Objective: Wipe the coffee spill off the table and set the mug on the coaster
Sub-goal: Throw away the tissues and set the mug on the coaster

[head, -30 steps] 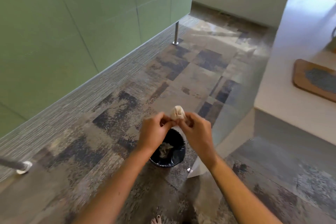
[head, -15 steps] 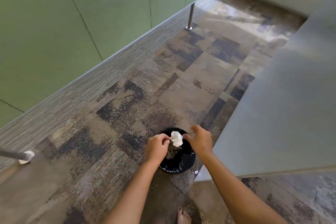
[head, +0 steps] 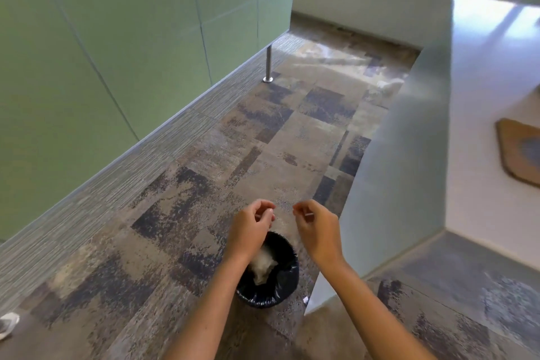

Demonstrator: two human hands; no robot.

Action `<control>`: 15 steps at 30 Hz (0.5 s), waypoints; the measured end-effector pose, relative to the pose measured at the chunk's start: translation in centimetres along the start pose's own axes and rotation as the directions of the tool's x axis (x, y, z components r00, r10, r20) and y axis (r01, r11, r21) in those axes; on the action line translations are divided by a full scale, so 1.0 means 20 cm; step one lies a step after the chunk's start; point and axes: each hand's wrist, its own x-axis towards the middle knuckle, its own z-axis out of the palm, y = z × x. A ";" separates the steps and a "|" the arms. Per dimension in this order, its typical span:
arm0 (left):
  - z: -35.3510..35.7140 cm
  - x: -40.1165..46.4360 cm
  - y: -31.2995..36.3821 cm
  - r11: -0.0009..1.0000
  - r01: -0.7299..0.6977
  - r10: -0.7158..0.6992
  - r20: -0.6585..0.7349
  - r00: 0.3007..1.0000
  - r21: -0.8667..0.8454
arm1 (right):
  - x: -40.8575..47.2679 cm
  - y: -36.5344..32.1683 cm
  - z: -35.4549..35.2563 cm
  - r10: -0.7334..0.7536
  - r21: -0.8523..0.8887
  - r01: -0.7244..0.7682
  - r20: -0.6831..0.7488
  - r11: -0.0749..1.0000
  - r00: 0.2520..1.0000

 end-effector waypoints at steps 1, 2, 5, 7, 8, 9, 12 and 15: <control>-0.01 -0.01 0.09 0.998 -0.049 0.048 -0.016 0.999 -0.031 | -0.01 -0.06 -0.07 -0.029 0.037 0.031 -0.041 0.999 0.999; -0.02 -0.03 0.18 0.993 -0.101 0.098 -0.041 0.994 -0.060 | -0.02 -0.12 -0.14 -0.052 0.078 0.058 -0.083 0.995 0.995; -0.03 -0.08 0.45 0.952 -0.245 0.227 -0.116 0.967 -0.184 | -0.06 -0.27 -0.36 -0.092 0.164 0.122 -0.181 0.979 0.979; -0.03 -0.12 0.62 0.908 -0.320 0.301 -0.109 0.947 -0.269 | -0.10 -0.34 -0.52 -0.142 0.151 0.182 -0.244 0.972 0.959; -0.02 -0.13 0.70 0.890 -0.342 0.330 -0.094 0.939 -0.300 | -0.12 -0.36 -0.60 -0.166 0.139 0.211 -0.278 0.968 0.946; -0.01 -0.14 0.76 0.878 -0.359 0.353 -0.078 0.932 -0.315 | -0.13 -0.37 -0.68 -0.184 0.126 0.232 -0.309 0.965 0.933; 0.05 -0.15 0.95 0.858 -0.418 0.430 -0.028 0.902 -0.299 | -0.17 -0.34 -0.92 -0.190 0.065 0.235 -0.400 0.970 0.897; 0.14 -0.15 1.11 0.852 -0.451 0.475 0.029 0.879 -0.266 | -0.17 -0.25 -1.16 -0.139 -0.033 0.139 -0.462 0.990 0.876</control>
